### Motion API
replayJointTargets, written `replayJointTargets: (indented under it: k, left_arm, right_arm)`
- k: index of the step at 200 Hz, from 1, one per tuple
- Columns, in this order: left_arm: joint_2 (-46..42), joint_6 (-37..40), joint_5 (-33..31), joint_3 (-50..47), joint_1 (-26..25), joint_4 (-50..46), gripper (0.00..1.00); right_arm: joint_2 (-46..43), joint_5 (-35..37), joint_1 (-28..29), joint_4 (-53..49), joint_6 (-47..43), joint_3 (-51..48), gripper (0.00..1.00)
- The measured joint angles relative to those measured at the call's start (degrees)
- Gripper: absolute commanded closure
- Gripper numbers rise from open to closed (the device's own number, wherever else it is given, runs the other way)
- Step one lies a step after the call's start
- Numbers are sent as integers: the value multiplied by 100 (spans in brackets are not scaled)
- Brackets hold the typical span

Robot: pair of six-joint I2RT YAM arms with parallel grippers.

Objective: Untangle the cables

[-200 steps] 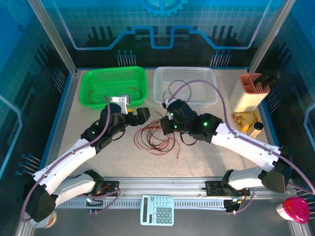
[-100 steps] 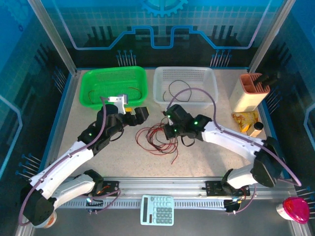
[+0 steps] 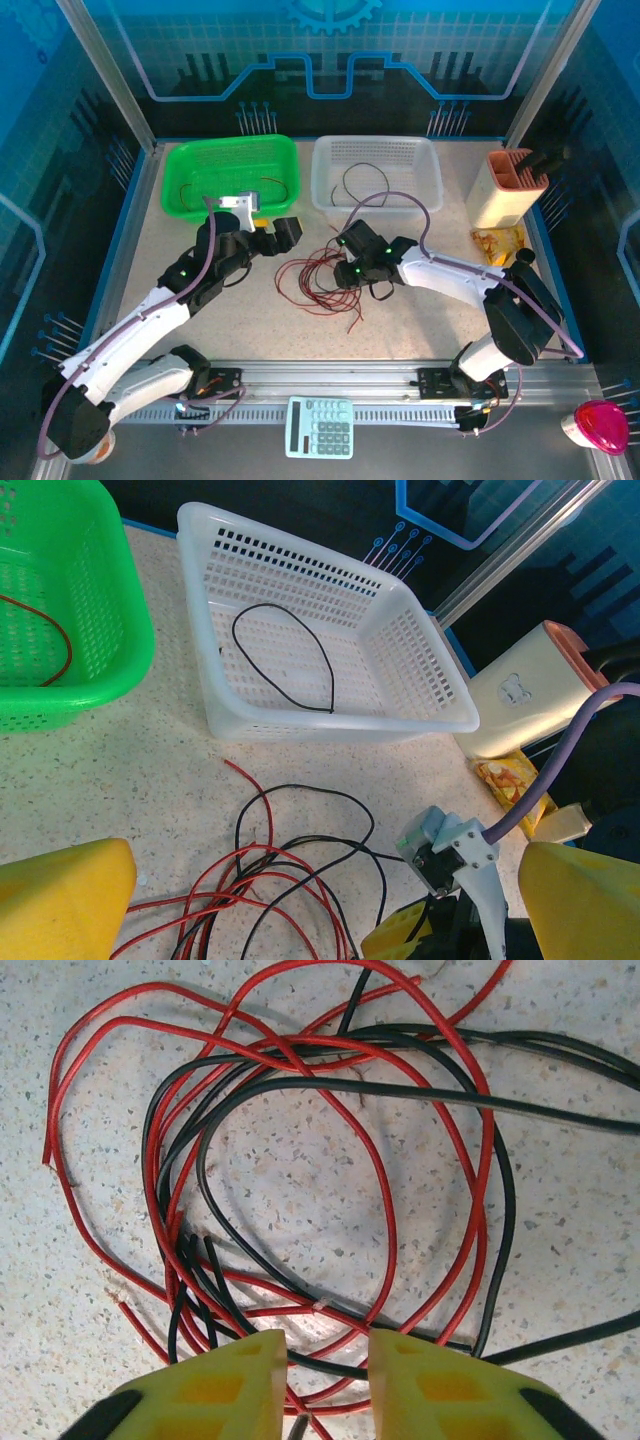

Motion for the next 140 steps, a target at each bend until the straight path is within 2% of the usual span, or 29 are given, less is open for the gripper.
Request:
replayJointTargets:
  k: [20, 79, 140]
  left_arm:
    - [0, 0, 0, -2, 7, 2, 1]
    - [9, 2, 2, -2, 33, 4, 1]
    - [289, 2, 186, -31, 44, 188, 1]
  right_arm:
    - [0, -7, -39, 42, 22, 0, 100]
    - [-354, -310, -319, -131, -76, 205, 100]
    - [-815, -1119, -649, -568, -518, 2555, 100]
